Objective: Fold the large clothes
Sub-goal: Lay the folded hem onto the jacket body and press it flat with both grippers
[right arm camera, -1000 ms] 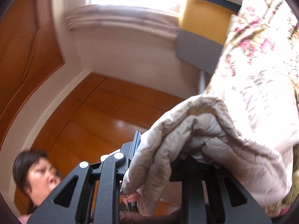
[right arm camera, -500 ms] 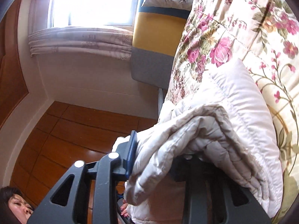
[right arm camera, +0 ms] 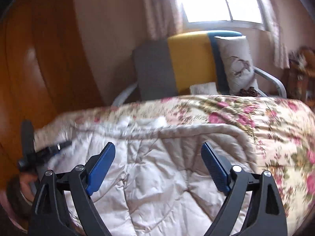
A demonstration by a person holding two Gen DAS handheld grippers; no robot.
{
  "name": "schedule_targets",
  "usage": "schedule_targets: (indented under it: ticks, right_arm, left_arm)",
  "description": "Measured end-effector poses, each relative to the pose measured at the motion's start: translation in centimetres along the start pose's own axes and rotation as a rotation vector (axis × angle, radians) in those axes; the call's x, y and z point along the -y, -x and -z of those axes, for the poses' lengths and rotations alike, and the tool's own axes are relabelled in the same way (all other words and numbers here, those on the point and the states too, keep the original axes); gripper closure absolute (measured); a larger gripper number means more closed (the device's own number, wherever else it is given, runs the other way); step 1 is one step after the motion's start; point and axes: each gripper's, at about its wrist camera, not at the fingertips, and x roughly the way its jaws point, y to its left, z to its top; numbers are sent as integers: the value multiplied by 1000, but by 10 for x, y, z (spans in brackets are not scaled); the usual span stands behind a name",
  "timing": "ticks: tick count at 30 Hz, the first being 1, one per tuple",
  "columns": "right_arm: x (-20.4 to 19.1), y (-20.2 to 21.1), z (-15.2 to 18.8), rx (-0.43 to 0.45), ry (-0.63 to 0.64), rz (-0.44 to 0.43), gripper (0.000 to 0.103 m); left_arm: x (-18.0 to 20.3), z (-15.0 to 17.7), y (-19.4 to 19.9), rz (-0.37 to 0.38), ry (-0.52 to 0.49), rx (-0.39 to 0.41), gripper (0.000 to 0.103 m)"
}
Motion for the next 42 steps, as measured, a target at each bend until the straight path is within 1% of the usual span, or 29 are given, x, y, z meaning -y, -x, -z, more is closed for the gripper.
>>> schedule_targets:
  ticks: [2,4,5,6,9,11,12,15,16,18,19,21,23,25,26,27,28,29,31,34,36,39,42]
  right_arm:
    - [-11,-27,-1,-91,83,78,16]
    - [-8,-58,-3,-179,117,165,19]
    - [-1,-73,-3,-213,99,196,19]
    - [8,-87,-5,-239,67,210,19]
    - [39,-119,0,-283,-27,238,19]
    - [52,-132,7,-281,-65,223,17]
    - [56,-130,8,-275,-79,218,16]
    - [57,-133,12,-263,-75,234,15]
    - [56,-134,12,-258,-71,238,14]
    - [56,-131,12,-249,-75,237,14]
    - [57,-132,12,-247,-78,236,13]
    - [55,-133,11,-243,-78,241,13]
    - [54,-133,12,-238,-74,247,13]
    - [55,-132,12,-236,-74,246,13]
    - [55,-132,13,-236,-74,246,13]
    - [55,-132,13,-236,-74,246,13]
    - [55,-132,13,-236,-73,247,13]
    - [55,-132,13,-236,-73,248,13]
    - [56,-132,13,-238,-76,247,13]
    - [58,-133,13,-238,-90,243,12]
    - [60,-135,13,-236,-101,238,12]
    - [60,-136,13,-236,-107,232,11]
    - [60,-135,13,-237,-105,235,10]
  left_arm:
    - [2,1,-1,-13,-10,-5,9]
    - [4,1,-1,-33,-18,-22,9]
    - [4,1,-4,-45,-20,-29,9]
    - [4,1,-6,-59,-21,-34,9]
    - [6,2,-17,-103,-44,-59,7]
    - [8,4,-25,-123,-77,-71,6]
    - [10,4,-27,-134,-86,-77,6]
    - [15,-1,-25,-156,-74,-121,6]
    - [17,-5,-21,-145,-48,-130,6]
    - [24,-14,-11,-100,-8,-120,6]
    - [31,-20,-7,-85,-7,-112,6]
    - [47,-31,-8,-92,-45,-118,6]
    - [67,-39,-19,-108,-127,-129,6]
    - [82,-41,-39,-166,-220,-156,6]
    - [89,-40,-55,-193,-273,-183,6]
    - [92,-40,-65,-211,-303,-202,6]
    - [94,-37,-84,-246,-339,-246,6]
    - [90,-36,-94,-261,-347,-271,6]
    - [82,-31,-114,-280,-353,-284,5]
    - [68,-25,-130,-249,-368,-262,3]
    - [57,-23,-135,-208,-325,-264,3]
    - [55,-22,-133,-180,-309,-258,3]
    - [53,-24,-117,-167,-299,-249,3]
